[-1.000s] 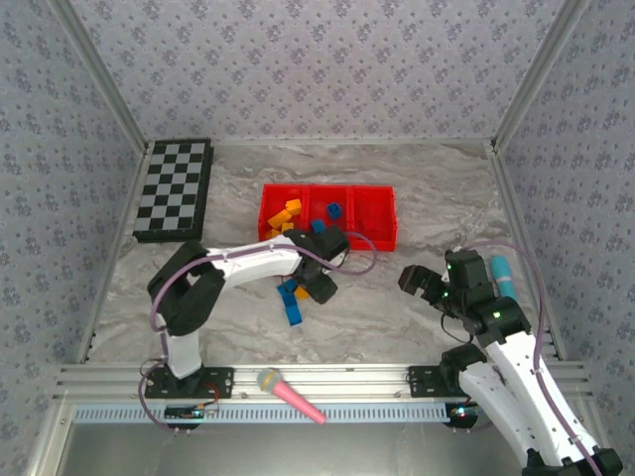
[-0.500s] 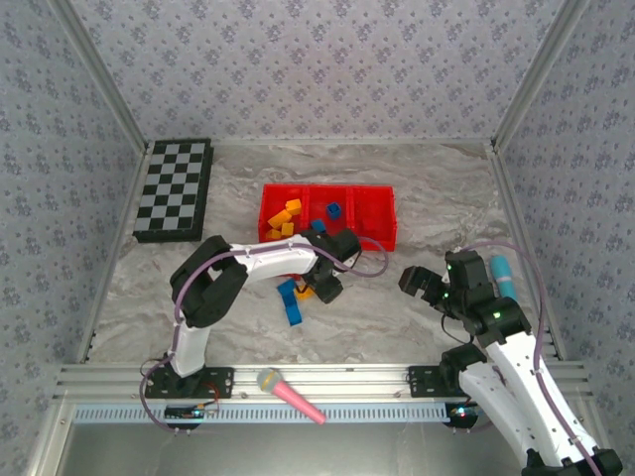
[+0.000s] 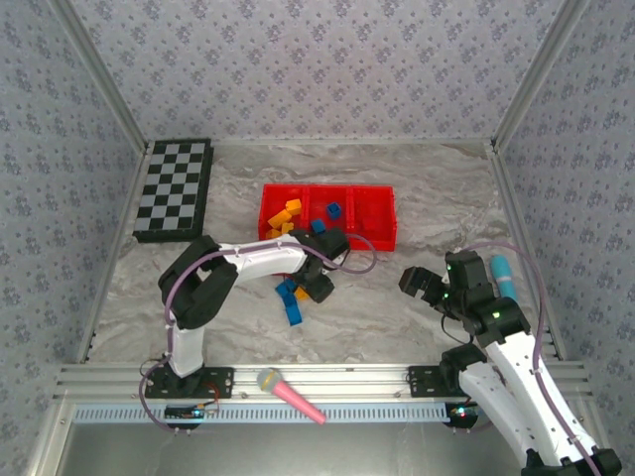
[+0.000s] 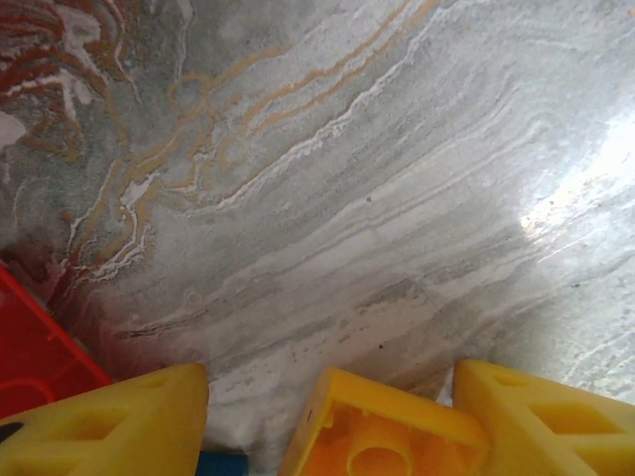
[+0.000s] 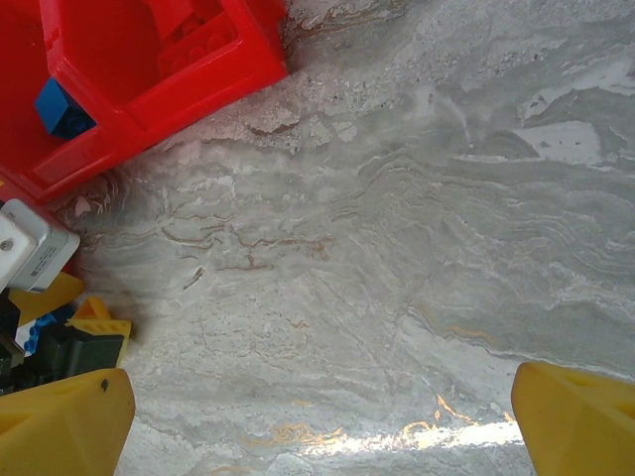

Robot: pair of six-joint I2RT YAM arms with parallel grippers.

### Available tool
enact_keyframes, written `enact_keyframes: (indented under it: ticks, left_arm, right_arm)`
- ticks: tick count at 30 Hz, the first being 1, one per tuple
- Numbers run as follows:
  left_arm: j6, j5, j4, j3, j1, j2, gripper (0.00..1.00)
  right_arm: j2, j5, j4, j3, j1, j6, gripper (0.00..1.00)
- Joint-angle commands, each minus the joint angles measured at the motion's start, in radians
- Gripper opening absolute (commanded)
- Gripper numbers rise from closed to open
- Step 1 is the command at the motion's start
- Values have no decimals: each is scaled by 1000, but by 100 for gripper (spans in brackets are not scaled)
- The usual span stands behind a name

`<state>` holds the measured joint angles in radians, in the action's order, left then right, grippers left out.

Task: Sort the legos into containers by color
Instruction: Pick up the lego from the center of the table.

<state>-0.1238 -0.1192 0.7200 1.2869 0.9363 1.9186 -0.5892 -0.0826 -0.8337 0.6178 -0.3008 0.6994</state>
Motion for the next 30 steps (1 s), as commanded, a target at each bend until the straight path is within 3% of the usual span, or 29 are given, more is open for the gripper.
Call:
enact_keyframes:
  ticks: [1, 7, 15, 23, 30]
  left_arm:
    - [17, -33, 80, -27, -8, -3, 61]
    - [6, -16, 71, -35, -13, -1, 39]
    - [-50, -65, 76, -12, -17, -23, 24]
    - [-100, -177, 46, 35, -56, -149, 14]
    - [-82, -191, -7, 148, -216, -160, 14]
  right_arm:
    - [9, 6, 1, -6, 3, 9, 100]
    - [12, 9, -2, -3, 5, 9, 100]
    - [12, 12, -6, 3, 5, 8, 100]
    - [15, 5, -13, 4, 6, 0, 100]
    - [19, 0, -3, -4, 8, -6, 100]
